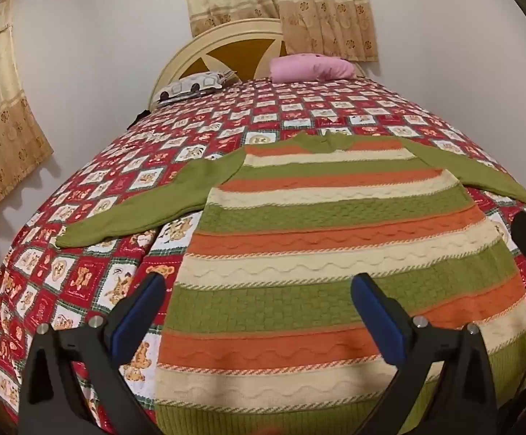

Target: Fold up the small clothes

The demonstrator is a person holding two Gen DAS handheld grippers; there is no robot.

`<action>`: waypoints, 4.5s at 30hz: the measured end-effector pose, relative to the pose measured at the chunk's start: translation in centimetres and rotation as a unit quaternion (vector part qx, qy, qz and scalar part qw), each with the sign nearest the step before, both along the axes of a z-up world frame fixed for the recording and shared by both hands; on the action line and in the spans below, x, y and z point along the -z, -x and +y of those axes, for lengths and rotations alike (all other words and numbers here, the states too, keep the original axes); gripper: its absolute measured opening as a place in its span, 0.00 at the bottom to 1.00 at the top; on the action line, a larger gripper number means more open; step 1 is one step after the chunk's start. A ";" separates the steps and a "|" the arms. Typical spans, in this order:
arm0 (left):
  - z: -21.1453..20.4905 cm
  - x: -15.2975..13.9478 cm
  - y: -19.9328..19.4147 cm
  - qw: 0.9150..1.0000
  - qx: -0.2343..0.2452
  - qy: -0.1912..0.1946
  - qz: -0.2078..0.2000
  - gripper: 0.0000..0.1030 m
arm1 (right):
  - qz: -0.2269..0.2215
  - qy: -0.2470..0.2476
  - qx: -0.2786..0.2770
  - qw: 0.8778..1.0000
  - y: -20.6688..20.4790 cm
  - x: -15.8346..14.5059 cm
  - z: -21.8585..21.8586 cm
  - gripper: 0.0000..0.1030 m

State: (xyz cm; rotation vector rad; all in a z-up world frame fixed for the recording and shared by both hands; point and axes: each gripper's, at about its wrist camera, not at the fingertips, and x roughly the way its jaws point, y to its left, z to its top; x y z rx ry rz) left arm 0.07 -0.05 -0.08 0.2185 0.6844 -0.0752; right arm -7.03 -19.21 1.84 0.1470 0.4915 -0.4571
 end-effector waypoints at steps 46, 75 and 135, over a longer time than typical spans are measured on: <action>0.1 1.1 -0.1 0.999 0.000 0.022 0.034 0.94 | 0.016 -0.010 0.004 1.000 -0.2 1.3 0.2 0.99; -0.9 2.6 -2.1 0.998 0.002 0.014 0.060 0.94 | 0.052 -0.022 0.008 0.998 -2.8 2.7 -0.8 0.99; 4.1 7.9 -16.6 0.983 -0.092 0.110 0.114 1.00 | 0.043 -0.295 0.297 0.907 -5.7 8.8 -43.5 0.07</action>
